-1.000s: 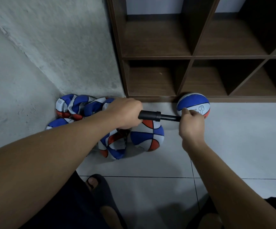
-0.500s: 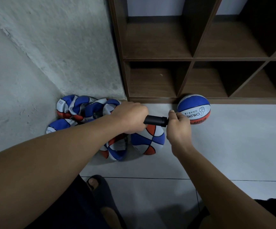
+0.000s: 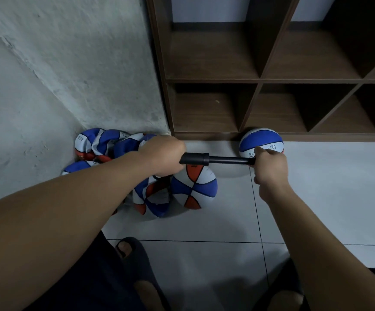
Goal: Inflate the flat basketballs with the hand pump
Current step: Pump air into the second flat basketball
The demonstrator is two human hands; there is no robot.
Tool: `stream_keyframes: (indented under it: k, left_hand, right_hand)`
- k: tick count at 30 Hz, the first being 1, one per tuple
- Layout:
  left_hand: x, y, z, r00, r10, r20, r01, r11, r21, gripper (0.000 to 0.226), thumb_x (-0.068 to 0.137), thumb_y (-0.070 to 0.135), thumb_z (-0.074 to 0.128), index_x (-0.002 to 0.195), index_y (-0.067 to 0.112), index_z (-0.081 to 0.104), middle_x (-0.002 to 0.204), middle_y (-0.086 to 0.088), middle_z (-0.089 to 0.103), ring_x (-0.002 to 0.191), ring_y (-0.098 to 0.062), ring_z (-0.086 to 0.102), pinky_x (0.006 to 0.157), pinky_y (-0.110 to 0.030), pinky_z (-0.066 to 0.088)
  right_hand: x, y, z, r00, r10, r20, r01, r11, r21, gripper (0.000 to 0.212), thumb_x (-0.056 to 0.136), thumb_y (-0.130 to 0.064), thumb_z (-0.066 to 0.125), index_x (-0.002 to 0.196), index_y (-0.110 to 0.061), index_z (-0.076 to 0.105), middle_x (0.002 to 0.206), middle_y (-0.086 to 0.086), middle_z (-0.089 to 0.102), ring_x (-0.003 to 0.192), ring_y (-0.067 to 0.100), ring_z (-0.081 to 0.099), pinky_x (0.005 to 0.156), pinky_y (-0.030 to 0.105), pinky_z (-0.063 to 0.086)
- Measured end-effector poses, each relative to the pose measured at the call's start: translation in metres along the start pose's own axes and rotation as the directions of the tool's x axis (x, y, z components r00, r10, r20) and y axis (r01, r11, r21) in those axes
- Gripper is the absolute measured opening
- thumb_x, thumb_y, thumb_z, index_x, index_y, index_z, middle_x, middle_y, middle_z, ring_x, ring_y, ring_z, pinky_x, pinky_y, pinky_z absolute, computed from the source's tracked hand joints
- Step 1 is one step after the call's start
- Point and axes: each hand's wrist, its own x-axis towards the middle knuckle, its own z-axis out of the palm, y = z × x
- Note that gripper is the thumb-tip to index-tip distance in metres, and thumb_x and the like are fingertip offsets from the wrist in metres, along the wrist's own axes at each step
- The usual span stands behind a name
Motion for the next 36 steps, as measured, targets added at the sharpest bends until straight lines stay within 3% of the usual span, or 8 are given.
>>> stream_keyframes:
  k: [7,10,14,21,25,28,33,36]
  left_hand:
    - [0.001,0.020,-0.013,0.999,0.050,-0.019,-0.049,0.998,0.037,0.033,0.094,0.028,0.067,0.068,0.027,0.046,0.072,0.001,0.056,0.066,-0.022,0.062,0.058,-0.036,0.053]
    - [-0.002,0.029,-0.010,0.999,0.037,0.022,-0.038,0.999,0.025,0.026,0.092,0.026,0.066,0.072,0.026,0.051,0.074,0.001,0.058,0.067,-0.021,0.062,0.055,-0.033,0.047]
    - [-0.004,0.037,-0.005,0.997,0.042,0.058,-0.043,0.999,0.023,0.016,0.095,0.032,0.067,0.083,0.023,0.061,0.078,0.001,0.062,0.068,-0.019,0.062,0.054,-0.031,0.045]
    - [-0.005,0.031,-0.004,0.999,0.041,0.036,-0.040,0.999,-0.027,0.020,0.094,0.030,0.066,0.075,0.024,0.058,0.073,0.002,0.060,0.063,-0.018,0.060,0.053,-0.032,0.044]
    - [-0.006,0.009,-0.006,1.000,-0.011,-0.001,0.011,0.998,-0.065,0.026,0.095,0.036,0.064,0.072,0.027,0.060,0.070,0.003,0.062,0.060,-0.018,0.062,0.056,-0.036,0.055]
    - [-0.007,-0.009,-0.007,0.997,-0.068,-0.023,0.066,0.995,-0.075,0.023,0.093,0.034,0.065,0.073,0.024,0.062,0.068,0.003,0.064,0.058,-0.017,0.061,0.054,-0.036,0.053]
    - [-0.003,0.009,-0.007,0.998,-0.058,-0.019,0.055,0.993,-0.107,0.025,0.092,0.032,0.067,0.068,0.023,0.062,0.067,0.001,0.062,0.058,-0.018,0.061,0.049,-0.030,0.044]
    - [-0.002,0.027,-0.007,0.998,-0.063,-0.015,0.061,0.991,-0.116,0.023,0.092,0.031,0.068,0.071,0.025,0.062,0.071,0.001,0.062,0.063,-0.021,0.063,0.052,-0.031,0.045]
  right_hand:
    - [-0.034,0.008,0.026,0.992,-0.083,0.099,0.087,0.995,-0.040,0.032,0.107,-0.033,0.049,0.092,-0.006,0.058,0.072,0.003,0.045,0.067,0.022,0.042,0.064,0.040,0.038]
    - [-0.042,0.011,0.033,0.985,-0.095,0.143,0.102,0.994,-0.043,0.030,0.110,-0.034,0.047,0.102,-0.009,0.062,0.070,0.003,0.045,0.064,0.020,0.043,0.062,0.040,0.039]
    - [-0.048,0.016,0.040,0.980,-0.084,0.179,0.096,0.994,-0.058,0.029,0.110,-0.035,0.047,0.095,-0.014,0.061,0.071,0.002,0.048,0.065,0.020,0.046,0.063,0.039,0.039]
    - [-0.043,0.010,0.036,0.968,-0.058,0.245,0.073,0.996,-0.055,0.029,0.111,-0.033,0.050,0.095,-0.012,0.061,0.066,0.001,0.044,0.058,0.018,0.040,0.060,0.038,0.036]
    - [-0.020,-0.003,0.013,0.986,-0.036,0.164,0.048,0.996,-0.073,0.025,0.105,-0.029,0.056,0.087,-0.013,0.063,0.071,0.005,0.049,0.064,0.023,0.044,0.054,0.034,0.035]
    - [-0.003,-0.014,-0.007,0.998,0.000,0.070,0.002,1.000,-0.027,0.020,0.101,-0.024,0.058,0.084,-0.012,0.060,0.078,0.012,0.047,0.071,0.025,0.043,0.054,0.034,0.032]
    - [-0.015,-0.008,0.003,0.994,-0.105,-0.017,0.104,0.994,-0.034,0.032,0.099,-0.022,0.050,0.070,-0.015,0.040,0.066,0.003,0.038,0.065,0.025,0.033,0.060,0.035,0.028]
    - [-0.028,-0.004,0.012,0.985,-0.173,-0.013,0.172,0.984,-0.048,0.033,0.104,-0.026,0.049,0.077,-0.008,0.048,0.067,0.001,0.042,0.066,0.022,0.037,0.062,0.037,0.032]
